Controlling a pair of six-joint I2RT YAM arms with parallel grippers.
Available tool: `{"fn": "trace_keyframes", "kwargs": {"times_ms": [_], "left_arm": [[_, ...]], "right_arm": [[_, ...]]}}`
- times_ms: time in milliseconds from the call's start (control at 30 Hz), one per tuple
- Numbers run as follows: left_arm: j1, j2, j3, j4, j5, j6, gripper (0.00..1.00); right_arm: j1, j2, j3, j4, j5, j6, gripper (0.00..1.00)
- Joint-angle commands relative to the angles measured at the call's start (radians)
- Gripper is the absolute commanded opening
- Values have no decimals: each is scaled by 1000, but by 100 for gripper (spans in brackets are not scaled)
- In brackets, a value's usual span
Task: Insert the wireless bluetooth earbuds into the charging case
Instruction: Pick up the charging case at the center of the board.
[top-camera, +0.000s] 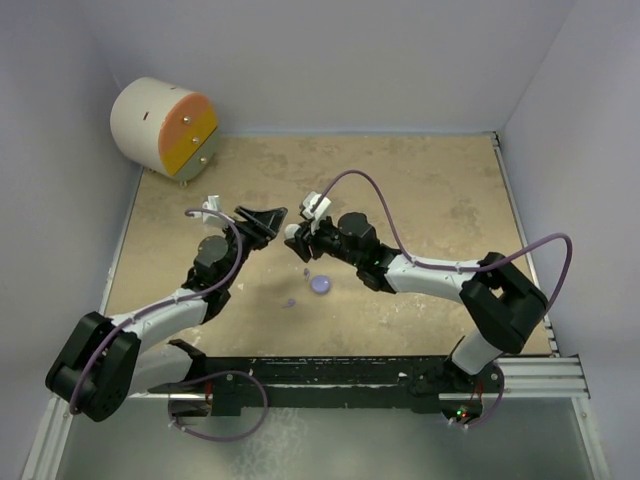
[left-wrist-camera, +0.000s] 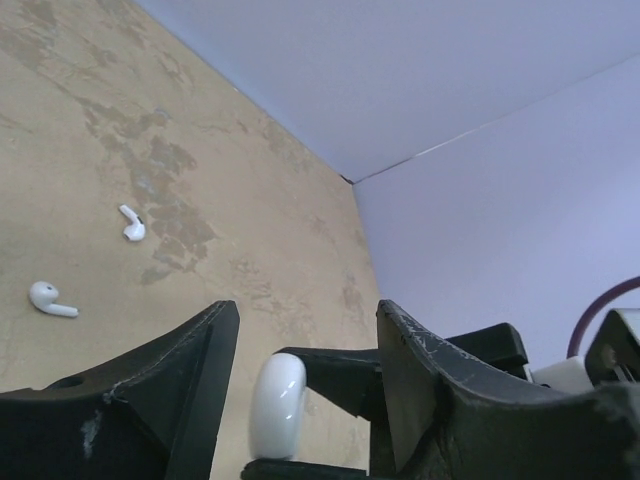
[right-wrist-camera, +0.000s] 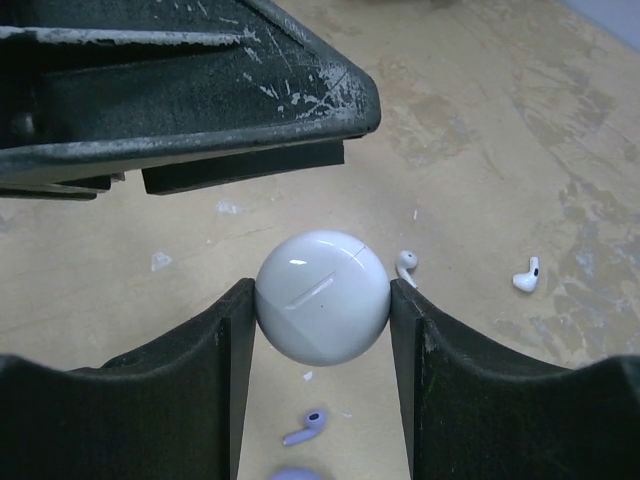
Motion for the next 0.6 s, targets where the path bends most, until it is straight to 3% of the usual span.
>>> {"fn": "trace_keyframes", "kwargs": {"times_ms": [0,567], "left_arm": [[-38,-3,-12,136,-11,15,57],[-67,-2,-52,174,-4,31,53]], "right_arm": [[6,-15,48,39,-14,-5,0],[6,-38,78,38,-23,-13,0]]}}
